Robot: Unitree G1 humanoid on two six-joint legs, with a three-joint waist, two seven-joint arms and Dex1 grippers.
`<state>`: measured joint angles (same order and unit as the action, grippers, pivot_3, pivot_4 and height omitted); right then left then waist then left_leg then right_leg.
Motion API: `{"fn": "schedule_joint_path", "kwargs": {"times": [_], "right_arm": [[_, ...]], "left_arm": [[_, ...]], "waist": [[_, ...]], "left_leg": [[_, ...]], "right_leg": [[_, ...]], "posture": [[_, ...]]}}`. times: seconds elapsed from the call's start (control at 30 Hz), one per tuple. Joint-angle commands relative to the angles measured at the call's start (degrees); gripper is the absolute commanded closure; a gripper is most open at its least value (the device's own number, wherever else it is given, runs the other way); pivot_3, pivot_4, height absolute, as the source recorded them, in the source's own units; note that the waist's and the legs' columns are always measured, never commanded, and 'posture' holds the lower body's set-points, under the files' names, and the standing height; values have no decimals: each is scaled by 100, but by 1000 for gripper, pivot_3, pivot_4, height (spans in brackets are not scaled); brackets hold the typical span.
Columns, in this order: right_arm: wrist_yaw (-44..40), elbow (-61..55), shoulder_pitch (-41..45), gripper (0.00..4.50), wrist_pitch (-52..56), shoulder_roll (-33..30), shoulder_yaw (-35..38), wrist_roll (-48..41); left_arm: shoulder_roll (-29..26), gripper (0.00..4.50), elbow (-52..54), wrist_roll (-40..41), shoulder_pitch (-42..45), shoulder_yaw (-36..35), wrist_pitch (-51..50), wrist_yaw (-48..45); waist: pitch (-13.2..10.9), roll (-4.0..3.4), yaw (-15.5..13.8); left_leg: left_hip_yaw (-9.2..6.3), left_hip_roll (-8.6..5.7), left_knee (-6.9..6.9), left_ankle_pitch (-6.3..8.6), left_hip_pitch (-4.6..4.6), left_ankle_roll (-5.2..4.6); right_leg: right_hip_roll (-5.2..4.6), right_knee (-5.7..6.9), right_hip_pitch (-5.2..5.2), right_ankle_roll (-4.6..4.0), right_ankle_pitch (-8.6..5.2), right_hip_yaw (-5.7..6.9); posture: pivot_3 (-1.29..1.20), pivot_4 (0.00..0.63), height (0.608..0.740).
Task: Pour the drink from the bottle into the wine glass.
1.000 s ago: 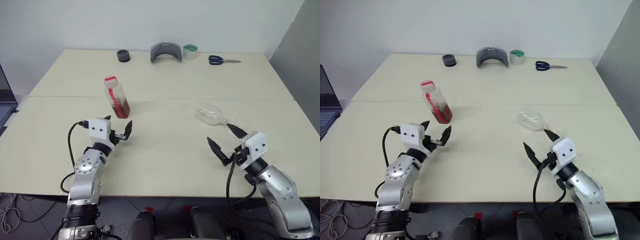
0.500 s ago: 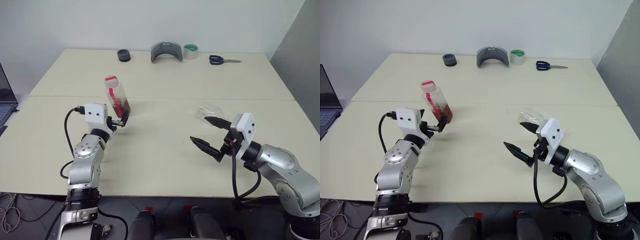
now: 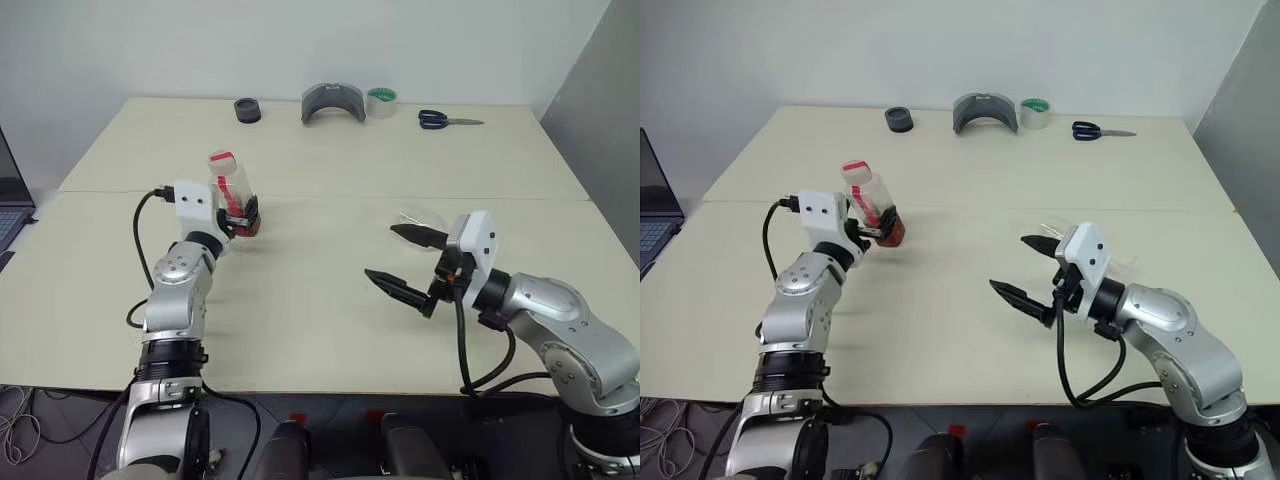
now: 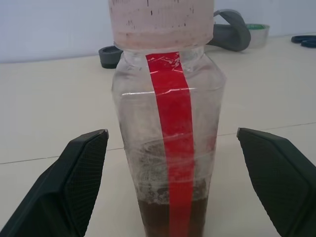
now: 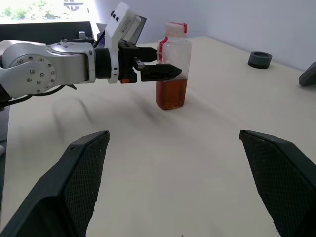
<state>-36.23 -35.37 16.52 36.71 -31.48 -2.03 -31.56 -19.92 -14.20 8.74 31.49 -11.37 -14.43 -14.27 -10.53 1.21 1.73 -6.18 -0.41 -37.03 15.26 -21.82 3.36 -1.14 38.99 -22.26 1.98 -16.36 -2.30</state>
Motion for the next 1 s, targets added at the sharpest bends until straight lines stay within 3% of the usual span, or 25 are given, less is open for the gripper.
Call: {"fn": "schedule_joint_path", "kwargs": {"times": [0.03, 0.47, 0.87, 1.0], "right_arm": [[-72, -149, 152, 0, -16, -6, -11, -124], [-62, -84, 197, 0, -82, 58, -115, -63], [-43, -78, 246, 0, 34, 64, -86, -178], [-48, -48, 265, 0, 30, 49, -75, -182]], "left_arm": [[-66, 14, -143, -117, 345, 68, 87, 92], [-58, 14, -875, -274, 981, 131, 322, 132], [-213, 14, -1052, -343, 1037, 195, 340, 76], [-214, 942, -1068, -338, 1029, 187, 357, 75]], "waist": [[0, 1, -2], [0, 1, 2], [-1, 1, 2], [-1, 1, 2]], "left_leg": [[-2, 0, 0, 0, -1, 0], [0, 0, 0, 0, -2, 0], [-1, 1, 0, 0, -2, 1], [-1, 0, 0, 0, -3, 1]], "right_leg": [[0, 0, 0, 0, 0, 2], [0, 0, -2, 0, 0, 0], [0, 0, -3, 0, 0, 1], [-1, 0, -3, 0, 0, 1]], "posture": [[0, 150, 740], [0, 150, 740], [0, 150, 740], [0, 150, 740]]}}
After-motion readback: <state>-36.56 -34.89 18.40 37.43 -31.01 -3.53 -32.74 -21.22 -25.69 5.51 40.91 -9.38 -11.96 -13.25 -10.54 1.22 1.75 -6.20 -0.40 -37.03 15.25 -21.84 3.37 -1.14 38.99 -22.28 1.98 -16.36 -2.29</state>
